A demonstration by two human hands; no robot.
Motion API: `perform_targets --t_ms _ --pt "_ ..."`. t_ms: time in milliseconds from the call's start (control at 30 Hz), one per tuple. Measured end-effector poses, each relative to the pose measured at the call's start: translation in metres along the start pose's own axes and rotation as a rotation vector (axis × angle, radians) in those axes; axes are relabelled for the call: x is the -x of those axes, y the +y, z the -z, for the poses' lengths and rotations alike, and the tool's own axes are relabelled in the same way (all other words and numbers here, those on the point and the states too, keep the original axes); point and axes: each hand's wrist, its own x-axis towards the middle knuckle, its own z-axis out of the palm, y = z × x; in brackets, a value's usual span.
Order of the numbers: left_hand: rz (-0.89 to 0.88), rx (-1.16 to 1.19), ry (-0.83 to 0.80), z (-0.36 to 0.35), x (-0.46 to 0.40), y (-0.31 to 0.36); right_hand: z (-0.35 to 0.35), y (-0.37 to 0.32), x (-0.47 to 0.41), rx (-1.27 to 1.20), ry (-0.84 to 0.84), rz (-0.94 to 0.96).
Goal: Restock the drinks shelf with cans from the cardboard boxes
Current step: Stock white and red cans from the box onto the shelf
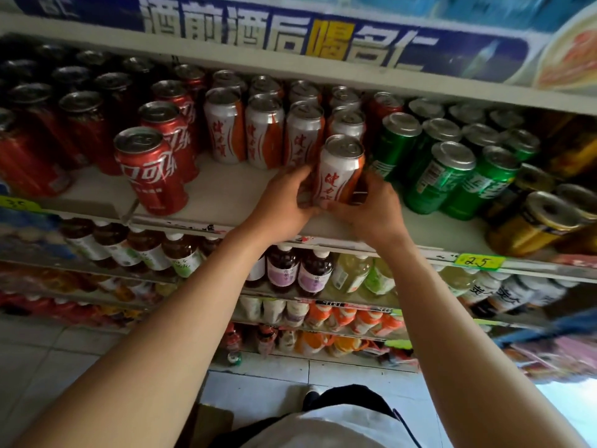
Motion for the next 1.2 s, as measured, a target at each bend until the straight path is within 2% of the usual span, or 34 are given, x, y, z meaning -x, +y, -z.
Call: perform_targets --t_ms 100,267,400,633,667,733,800,833,867,900,967,1067,1133,1200 --pt "0.079 0.03 -0.044 0.002 0.003 -0.002 0.0 0.005 -0.001 0.004 0.014 -0.023" --pt "0.085 -0.07 -0.13 0.002 0.006 -0.002 -0.002 0.01 -0.007 -0.016 -0.028 -0.081" --pt "0.073 -0.131 -0.137 0.002 0.004 0.0 -0.002 0.01 -0.009 -0.088 -0.076 -0.101" --pt "0.04 -0.165 -0.102 0.007 0.009 0.008 0.002 0.003 -0.006 -0.045 -0.136 -0.149" --pt "0.03 -0.159 -0.066 0.01 0.013 0.014 0.005 0.002 -0.003 -0.006 -0.11 -0.161" --pt "-0.034 -0.114 0.062 0.02 0.029 0.022 0.01 -0.007 0.01 0.079 0.068 -0.122" --pt "-0.125 -0.057 0.236 0.035 0.058 0.023 0.008 -0.027 0.041 0.059 0.317 0.055" --pt "-0.142 -0.039 0.314 0.041 0.073 0.017 0.002 -0.041 0.06 0.013 0.369 0.155" --pt "-0.112 -0.039 0.386 0.048 0.094 0.006 -0.011 -0.054 0.08 -0.05 0.314 0.229" --pt "-0.05 -0.052 0.438 0.054 0.115 -0.01 -0.029 -0.063 0.098 -0.122 0.185 0.276" --pt "0.117 -0.082 0.424 0.06 0.153 -0.05 -0.069 -0.069 0.125 -0.185 -0.187 0.289" --pt "0.453 -0.093 0.368 0.074 0.232 -0.125 -0.156 -0.065 0.159 -0.094 -0.761 0.263" --pt "0.682 -0.08 0.411 0.075 0.286 -0.173 -0.211 -0.053 0.177 -0.066 -0.99 0.188" --pt "0.902 -0.037 0.523 0.072 0.35 -0.214 -0.273 -0.036 0.205 -0.043 -1.176 0.17"
